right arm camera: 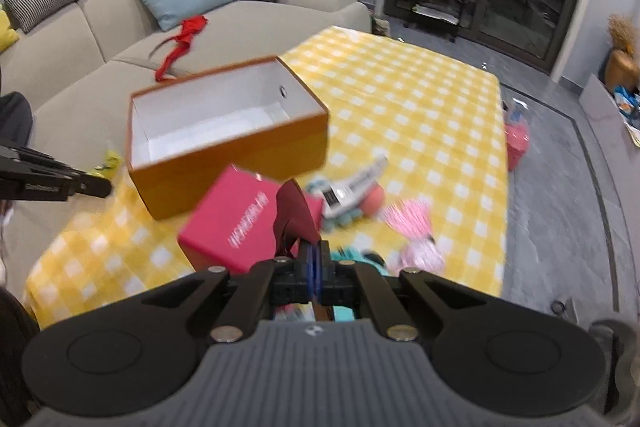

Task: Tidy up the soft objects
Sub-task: 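Carry the bag and cloth with both tools over the orange box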

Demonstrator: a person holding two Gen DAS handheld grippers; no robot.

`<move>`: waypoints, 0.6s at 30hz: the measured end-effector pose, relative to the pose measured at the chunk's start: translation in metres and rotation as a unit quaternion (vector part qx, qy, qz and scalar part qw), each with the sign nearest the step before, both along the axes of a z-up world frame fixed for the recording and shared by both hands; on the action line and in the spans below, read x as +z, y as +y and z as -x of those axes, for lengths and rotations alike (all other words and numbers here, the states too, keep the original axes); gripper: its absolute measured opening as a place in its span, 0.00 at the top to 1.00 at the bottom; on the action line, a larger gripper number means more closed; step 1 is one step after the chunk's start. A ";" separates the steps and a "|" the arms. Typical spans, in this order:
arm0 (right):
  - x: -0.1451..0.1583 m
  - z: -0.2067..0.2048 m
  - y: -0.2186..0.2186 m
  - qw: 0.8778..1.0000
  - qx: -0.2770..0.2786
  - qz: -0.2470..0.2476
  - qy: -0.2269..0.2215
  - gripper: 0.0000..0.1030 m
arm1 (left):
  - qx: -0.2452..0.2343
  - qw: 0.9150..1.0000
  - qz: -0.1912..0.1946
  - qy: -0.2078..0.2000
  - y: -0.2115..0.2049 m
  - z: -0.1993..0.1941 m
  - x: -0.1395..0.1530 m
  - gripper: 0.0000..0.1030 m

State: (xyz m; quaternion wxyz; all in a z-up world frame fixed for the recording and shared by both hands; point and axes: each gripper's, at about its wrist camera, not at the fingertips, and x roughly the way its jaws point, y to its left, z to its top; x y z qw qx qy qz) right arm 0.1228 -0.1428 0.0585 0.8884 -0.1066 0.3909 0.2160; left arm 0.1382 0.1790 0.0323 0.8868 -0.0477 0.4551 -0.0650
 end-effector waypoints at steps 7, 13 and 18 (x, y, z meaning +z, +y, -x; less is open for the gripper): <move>0.021 -0.047 0.062 1.000 0.025 0.000 -0.016 1.00 | -0.024 0.999 -0.022 -0.010 0.023 -0.048 0.008 0.98; 0.028 -0.086 0.129 0.998 0.056 0.008 -0.021 1.00 | -0.039 0.998 -0.052 -0.004 0.041 -0.082 0.003 0.98; 0.024 -0.114 0.174 0.997 0.070 -0.006 -0.008 1.00 | -0.038 0.998 -0.048 0.001 0.060 -0.102 -0.005 0.98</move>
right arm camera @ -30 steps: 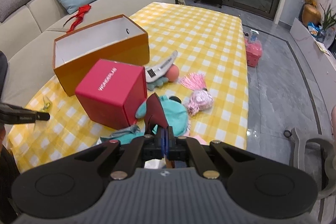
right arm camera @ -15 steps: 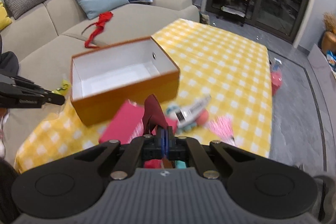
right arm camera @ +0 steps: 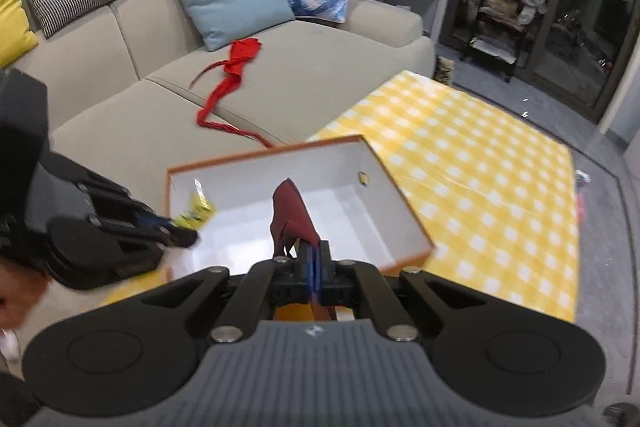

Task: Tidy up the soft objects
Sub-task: 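Carry the bag and cloth with both tools over the orange box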

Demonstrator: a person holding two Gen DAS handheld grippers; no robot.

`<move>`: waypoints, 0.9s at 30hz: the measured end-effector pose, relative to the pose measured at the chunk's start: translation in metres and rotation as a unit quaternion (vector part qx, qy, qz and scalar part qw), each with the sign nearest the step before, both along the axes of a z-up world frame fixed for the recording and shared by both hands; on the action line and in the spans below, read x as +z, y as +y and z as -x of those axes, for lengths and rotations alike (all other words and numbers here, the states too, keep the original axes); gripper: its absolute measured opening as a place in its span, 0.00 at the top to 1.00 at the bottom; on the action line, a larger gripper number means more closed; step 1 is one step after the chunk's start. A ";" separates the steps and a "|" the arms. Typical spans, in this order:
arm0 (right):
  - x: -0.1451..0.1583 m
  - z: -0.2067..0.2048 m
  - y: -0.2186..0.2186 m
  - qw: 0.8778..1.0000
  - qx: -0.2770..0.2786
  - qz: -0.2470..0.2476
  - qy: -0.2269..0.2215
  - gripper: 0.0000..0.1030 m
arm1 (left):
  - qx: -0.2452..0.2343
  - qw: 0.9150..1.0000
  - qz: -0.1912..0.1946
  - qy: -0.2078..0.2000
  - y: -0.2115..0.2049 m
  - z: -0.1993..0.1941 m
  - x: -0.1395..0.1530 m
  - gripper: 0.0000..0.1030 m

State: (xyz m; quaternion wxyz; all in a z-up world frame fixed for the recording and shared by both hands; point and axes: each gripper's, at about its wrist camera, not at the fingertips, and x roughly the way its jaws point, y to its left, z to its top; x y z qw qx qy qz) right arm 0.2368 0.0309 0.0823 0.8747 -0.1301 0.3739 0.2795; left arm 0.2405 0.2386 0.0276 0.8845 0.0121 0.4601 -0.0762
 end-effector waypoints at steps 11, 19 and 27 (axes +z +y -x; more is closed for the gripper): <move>-0.045 -0.057 0.053 0.991 -0.008 -0.090 0.102 1.00 | 0.003 1.000 0.029 -0.003 0.026 -0.023 -0.027 0.98; -0.109 -0.084 0.060 0.970 -0.036 -0.104 0.215 1.00 | -0.018 0.999 0.014 0.044 0.020 -0.039 -0.061 0.97; -0.143 -0.085 0.074 0.973 -0.016 -0.025 0.231 1.00 | -0.039 0.997 0.003 0.070 0.012 -0.046 -0.081 0.97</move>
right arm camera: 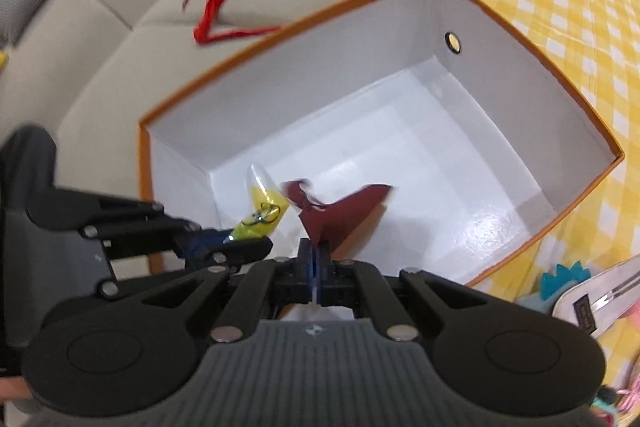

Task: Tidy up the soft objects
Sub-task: 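Carry the bag and cloth with both tools over the orange box, then open both tools to drop the bag and cloth into the orange box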

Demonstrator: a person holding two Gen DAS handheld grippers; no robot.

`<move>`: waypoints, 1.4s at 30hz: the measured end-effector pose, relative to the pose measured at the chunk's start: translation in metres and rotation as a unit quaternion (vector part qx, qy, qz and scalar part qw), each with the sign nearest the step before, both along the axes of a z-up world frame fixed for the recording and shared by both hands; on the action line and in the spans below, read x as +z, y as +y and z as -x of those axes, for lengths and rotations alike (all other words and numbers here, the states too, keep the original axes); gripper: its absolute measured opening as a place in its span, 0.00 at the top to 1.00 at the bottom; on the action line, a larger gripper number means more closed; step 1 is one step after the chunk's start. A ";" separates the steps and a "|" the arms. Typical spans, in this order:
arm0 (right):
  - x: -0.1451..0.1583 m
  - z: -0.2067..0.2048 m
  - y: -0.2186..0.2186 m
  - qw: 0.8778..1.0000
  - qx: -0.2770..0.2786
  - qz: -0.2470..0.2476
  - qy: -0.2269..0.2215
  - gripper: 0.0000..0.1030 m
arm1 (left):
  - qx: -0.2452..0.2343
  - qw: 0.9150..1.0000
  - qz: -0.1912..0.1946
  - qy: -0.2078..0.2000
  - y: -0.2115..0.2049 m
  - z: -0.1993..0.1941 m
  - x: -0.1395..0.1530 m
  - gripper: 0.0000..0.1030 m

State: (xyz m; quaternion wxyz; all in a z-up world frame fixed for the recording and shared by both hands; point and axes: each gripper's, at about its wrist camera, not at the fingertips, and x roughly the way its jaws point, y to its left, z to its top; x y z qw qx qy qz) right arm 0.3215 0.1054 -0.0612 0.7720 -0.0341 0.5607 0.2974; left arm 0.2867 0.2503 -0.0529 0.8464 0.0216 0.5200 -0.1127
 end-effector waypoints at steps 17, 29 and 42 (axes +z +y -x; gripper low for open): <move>-0.017 0.006 0.010 0.996 0.068 0.061 -0.023 1.00 | -0.012 0.999 -0.027 0.029 -0.012 -0.003 -0.023 0.71; 0.011 0.008 -0.001 0.996 0.047 0.065 -0.045 0.82 | -0.006 1.000 -0.016 0.010 -0.015 0.004 0.002 0.50; 0.056 0.029 -0.028 0.994 0.029 0.072 -0.075 0.81 | -0.021 0.999 -0.035 -0.018 -0.039 0.023 0.048 0.48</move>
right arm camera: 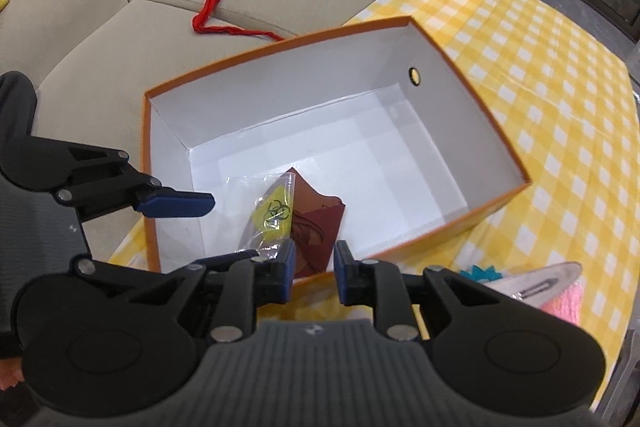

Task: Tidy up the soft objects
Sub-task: 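Open both tools to drop the bag and cloth into the orange box, then withdraw both tools from the box back toward the remaining items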

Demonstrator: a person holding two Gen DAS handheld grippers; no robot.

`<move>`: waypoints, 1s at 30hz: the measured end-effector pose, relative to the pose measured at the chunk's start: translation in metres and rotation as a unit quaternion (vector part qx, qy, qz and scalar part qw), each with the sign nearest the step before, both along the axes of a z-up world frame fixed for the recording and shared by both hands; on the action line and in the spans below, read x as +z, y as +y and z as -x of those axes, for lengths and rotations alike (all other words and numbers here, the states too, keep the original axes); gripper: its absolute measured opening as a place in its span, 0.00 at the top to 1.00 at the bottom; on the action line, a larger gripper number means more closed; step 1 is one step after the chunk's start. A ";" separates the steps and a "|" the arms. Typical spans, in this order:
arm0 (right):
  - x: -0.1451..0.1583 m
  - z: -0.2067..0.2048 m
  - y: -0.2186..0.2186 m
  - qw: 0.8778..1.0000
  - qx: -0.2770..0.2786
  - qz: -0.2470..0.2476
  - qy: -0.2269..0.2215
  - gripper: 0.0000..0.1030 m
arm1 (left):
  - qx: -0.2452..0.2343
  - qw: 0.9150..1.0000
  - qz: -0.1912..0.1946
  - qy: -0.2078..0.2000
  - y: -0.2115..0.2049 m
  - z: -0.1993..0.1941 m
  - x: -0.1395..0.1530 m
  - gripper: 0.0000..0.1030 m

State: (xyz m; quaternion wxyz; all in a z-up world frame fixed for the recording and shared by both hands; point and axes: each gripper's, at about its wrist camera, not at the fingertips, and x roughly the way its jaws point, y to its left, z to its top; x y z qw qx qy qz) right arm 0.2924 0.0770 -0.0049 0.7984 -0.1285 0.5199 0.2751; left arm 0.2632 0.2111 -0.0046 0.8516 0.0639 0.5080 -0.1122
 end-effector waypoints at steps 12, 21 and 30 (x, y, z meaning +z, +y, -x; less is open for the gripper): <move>0.046 0.043 -0.060 0.999 -0.025 -0.005 -0.033 0.78 | -0.016 0.999 -0.017 -0.032 -0.031 0.042 0.049 0.40; 0.057 0.081 -0.126 0.998 -0.046 0.000 -0.051 0.74 | -0.032 0.997 -0.055 -0.052 -0.074 0.078 0.060 0.25; 0.040 0.124 -0.188 0.996 -0.056 0.006 -0.063 0.71 | -0.057 0.996 -0.053 -0.048 -0.113 0.123 0.041 0.24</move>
